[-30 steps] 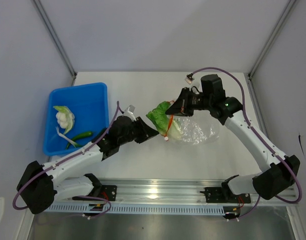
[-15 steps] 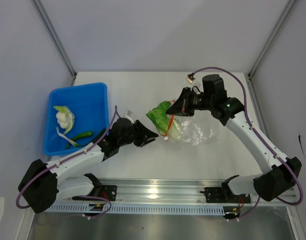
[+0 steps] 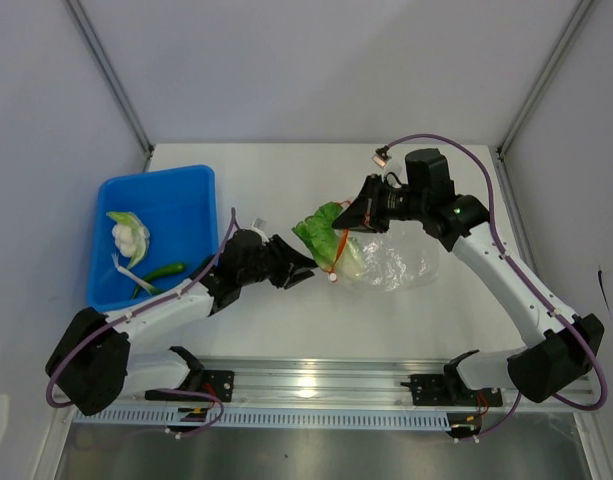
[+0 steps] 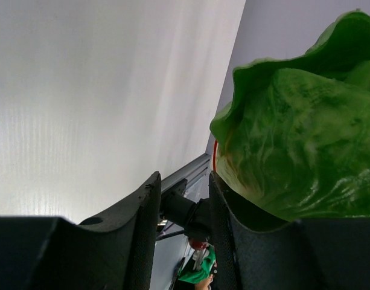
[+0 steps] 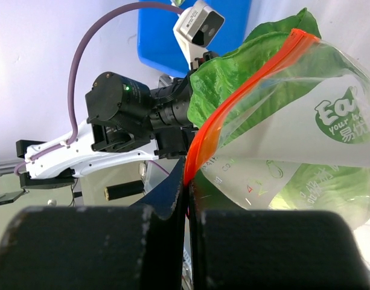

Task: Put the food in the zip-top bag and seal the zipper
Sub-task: Place the fake vegetable in the zipper food storage bag.

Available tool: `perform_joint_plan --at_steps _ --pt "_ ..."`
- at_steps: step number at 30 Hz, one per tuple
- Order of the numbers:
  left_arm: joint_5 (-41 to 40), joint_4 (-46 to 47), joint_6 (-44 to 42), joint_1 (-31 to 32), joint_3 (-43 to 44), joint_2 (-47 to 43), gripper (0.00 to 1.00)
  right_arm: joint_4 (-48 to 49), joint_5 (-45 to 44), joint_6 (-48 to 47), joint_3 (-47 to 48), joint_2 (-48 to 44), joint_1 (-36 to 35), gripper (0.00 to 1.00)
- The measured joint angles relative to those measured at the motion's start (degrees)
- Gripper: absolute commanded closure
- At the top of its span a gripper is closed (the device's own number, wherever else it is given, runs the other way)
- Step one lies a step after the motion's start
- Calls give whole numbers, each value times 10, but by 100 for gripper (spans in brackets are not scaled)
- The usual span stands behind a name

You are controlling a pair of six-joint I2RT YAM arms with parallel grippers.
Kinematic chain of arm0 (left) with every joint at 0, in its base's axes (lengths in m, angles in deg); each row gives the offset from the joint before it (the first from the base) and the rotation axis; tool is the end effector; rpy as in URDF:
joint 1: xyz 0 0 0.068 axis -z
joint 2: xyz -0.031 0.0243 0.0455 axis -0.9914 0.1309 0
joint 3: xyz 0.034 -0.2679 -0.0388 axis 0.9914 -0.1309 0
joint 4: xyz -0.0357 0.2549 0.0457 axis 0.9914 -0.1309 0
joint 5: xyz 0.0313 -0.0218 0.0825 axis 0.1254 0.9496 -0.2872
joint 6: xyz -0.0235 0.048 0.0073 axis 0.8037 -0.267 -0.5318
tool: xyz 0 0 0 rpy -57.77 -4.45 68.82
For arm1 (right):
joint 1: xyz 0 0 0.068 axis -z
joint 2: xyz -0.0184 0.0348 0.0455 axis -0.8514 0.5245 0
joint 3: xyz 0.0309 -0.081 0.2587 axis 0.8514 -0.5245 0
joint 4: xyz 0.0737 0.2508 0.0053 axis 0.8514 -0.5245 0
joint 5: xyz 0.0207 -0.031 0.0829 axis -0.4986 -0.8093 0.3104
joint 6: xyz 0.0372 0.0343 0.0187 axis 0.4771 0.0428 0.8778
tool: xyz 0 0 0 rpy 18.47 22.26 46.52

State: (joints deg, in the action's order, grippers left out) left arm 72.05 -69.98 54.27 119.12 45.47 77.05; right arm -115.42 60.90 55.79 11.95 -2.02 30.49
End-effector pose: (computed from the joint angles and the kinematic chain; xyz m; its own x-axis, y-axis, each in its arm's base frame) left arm 0.1982 -0.1595 0.2171 -0.8235 -0.5662 -0.0363 -0.2317 0.3940 -0.8894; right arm 0.2462 0.1553 0.3860 -0.8992 0.1399 -0.4147 -0.3055 0.4777 0.8237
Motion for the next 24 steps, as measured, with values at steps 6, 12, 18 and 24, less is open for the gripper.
perform_joint_plan --at_steps 6,12,18,24 --pt "18 22 12 0 0 16 60 0 2 0 0 0 0 100" --pt "27 33 18 -5 0 17 61 0 2 -2 0 0 0 100" --pt "35 51 24 -9 0 17 61 0 2 -3 0 0 1 100" --pt "46 65 33 -9 0 22 63 3 2 -2 -3 0 1 100"
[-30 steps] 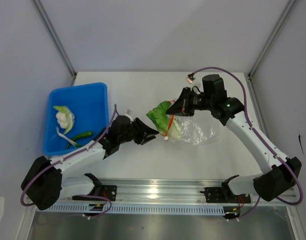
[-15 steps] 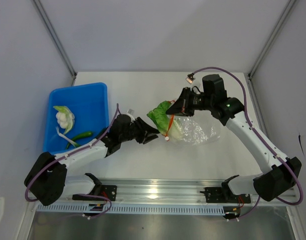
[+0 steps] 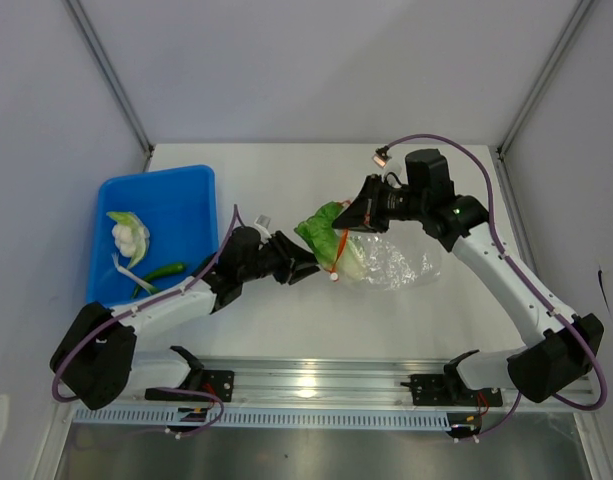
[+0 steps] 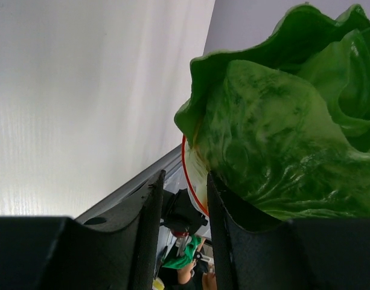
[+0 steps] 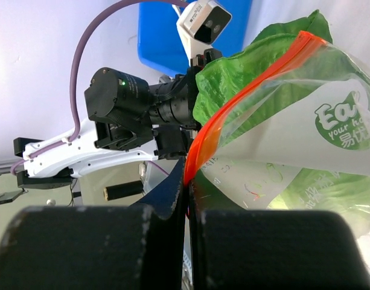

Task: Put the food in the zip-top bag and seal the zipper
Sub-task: Place the fake vegetable in the zipper food storage bag.

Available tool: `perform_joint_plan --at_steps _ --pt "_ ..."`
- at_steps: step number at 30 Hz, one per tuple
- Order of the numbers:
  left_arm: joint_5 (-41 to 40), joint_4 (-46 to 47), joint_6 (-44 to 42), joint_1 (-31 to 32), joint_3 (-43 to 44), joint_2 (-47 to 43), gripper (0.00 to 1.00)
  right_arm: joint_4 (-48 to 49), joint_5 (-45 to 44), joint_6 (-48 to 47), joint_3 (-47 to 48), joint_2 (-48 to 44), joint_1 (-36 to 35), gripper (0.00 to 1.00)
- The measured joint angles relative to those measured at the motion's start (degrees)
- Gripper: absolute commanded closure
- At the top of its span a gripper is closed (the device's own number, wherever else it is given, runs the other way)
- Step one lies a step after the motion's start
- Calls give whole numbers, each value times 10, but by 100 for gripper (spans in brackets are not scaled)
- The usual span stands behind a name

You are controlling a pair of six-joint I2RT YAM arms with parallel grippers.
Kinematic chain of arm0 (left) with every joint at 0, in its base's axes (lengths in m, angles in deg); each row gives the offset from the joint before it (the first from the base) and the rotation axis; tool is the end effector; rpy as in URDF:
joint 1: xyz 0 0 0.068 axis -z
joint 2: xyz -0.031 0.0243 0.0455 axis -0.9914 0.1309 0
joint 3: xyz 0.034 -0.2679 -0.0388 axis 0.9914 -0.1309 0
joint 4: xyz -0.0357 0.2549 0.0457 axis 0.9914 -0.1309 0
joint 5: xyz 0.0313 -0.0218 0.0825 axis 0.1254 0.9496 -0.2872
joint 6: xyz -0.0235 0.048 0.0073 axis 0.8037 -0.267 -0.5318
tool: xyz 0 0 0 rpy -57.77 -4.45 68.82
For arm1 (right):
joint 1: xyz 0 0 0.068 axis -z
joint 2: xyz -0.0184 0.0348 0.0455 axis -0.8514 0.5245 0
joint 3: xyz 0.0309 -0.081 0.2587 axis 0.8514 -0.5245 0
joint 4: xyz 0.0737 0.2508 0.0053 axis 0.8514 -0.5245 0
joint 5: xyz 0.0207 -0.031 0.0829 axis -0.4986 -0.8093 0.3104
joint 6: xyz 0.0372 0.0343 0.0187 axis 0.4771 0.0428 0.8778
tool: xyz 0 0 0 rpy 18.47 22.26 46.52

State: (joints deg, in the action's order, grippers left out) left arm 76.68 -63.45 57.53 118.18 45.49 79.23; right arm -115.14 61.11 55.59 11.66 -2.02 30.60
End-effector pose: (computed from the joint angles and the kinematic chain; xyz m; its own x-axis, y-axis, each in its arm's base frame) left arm 0.2062 -0.1635 0.2195 -0.8414 -0.5399 0.0224 -0.2225 0.3083 -0.9249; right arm 0.2467 0.1550 0.3847 -0.8987 0.1378 -0.4164 -0.3084 0.4765 0.8233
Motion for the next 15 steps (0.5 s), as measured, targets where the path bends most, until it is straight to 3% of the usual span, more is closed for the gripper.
perform_joint_plan --at_steps 15 --pt "42 50 15 2 -2 34 80 66 -1 28 -18 0 0 100"
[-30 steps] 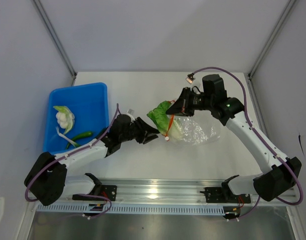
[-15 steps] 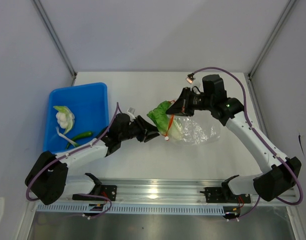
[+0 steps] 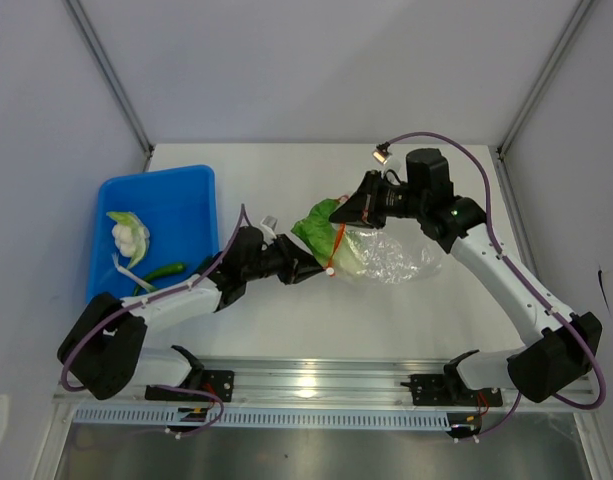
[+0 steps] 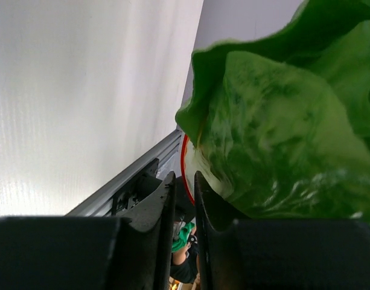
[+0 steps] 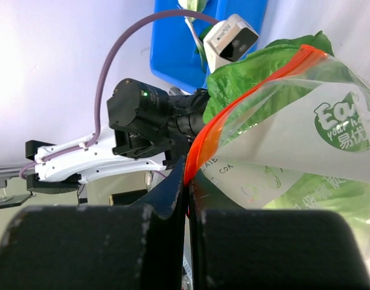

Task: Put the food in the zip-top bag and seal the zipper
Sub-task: Place the fake vegetable in the zipper food storage bag.

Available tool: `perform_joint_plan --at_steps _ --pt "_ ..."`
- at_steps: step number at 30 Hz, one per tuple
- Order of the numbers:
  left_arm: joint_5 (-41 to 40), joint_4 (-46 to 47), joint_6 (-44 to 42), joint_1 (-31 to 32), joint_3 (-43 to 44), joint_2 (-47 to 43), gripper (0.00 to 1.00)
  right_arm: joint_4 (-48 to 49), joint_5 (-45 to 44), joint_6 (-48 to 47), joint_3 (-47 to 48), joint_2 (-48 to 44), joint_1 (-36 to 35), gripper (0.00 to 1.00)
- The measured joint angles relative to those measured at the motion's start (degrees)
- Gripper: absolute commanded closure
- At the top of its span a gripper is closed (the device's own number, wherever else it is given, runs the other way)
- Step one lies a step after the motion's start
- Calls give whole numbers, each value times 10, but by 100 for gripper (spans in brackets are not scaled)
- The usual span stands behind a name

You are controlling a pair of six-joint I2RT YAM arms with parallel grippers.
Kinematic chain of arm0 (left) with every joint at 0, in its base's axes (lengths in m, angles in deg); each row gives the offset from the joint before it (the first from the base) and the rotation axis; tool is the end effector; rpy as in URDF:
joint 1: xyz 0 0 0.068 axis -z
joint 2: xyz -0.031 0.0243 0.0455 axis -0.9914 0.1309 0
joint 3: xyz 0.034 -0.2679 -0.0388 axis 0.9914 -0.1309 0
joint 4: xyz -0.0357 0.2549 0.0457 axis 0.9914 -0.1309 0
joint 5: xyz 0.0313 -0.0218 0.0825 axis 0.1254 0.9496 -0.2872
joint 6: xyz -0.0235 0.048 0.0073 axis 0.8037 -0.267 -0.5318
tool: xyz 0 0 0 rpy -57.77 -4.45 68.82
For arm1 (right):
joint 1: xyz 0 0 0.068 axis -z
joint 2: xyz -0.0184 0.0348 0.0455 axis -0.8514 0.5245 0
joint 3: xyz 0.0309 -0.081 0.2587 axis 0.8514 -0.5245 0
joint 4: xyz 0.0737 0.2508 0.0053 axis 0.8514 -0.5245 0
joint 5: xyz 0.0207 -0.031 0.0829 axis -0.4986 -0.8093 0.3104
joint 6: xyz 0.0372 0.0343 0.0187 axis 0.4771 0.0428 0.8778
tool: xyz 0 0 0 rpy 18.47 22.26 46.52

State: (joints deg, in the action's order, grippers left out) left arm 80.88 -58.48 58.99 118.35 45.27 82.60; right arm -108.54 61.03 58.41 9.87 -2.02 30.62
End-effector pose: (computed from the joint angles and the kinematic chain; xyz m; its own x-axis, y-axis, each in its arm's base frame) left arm 0.2110 -0.1709 0.2126 -0.8720 -0.4855 0.0631 -0.2213 0.2759 -0.9353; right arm 0.2520 0.1576 0.3847 -0.8822 0.1781 -0.4359 -0.3258 0.4373 0.8382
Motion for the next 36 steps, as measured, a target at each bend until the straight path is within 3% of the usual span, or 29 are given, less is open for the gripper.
perform_joint_plan --at_steps 16,24,27,28,34,36 --pt "27 54 17 2 -9 28 69 26 0 15 -22 0 0 100" --pt "30 62 25 4 -3 41 78 29 0 15 -28 -1 0 100" --pt "31 64 25 7 4 43 89 32 1 15 -28 -1 0 100" --pt "32 68 25 7 5 44 98 33 1 15 -28 -1 0 100" --pt "36 78 12 9 6 55 99 26 0 10 -28 -1 0 100" --pt "25 38 -22 9 23 49 100 6 -6 -7 -28 -3 1 100"
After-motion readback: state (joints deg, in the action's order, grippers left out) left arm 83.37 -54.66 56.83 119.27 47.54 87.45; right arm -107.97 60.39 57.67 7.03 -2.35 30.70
